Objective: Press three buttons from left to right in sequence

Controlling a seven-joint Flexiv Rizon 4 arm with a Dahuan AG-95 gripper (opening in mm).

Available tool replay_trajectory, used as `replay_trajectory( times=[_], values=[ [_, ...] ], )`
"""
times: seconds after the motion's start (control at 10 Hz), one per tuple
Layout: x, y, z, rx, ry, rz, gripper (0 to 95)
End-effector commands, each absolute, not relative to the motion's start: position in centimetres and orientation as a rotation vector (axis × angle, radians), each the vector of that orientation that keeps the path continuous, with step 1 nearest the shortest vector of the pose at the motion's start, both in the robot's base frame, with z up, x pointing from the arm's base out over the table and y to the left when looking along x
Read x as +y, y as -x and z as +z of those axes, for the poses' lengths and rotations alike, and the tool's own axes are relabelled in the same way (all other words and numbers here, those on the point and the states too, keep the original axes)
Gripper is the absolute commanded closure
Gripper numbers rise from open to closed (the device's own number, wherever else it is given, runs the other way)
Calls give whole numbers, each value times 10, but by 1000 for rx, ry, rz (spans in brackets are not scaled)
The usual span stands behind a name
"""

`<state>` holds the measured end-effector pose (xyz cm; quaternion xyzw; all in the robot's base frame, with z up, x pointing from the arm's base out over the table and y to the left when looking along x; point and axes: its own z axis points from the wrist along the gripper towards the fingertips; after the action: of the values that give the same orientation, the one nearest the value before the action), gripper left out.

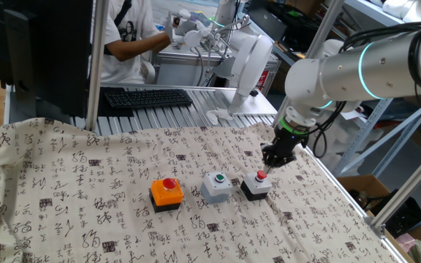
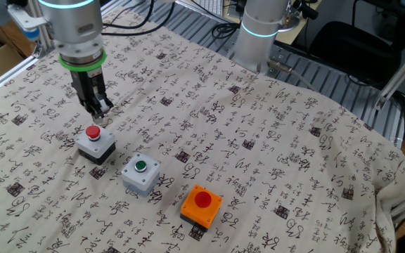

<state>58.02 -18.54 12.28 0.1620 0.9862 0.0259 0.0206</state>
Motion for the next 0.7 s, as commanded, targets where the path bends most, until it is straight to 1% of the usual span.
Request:
replay_trajectory(
  times=[0.1, 0.7],
  values=[
    [-186, -582, 122, 3059, -501, 83, 950],
    [-186, -582, 122, 3056, -582, 42, 950]
  ],
)
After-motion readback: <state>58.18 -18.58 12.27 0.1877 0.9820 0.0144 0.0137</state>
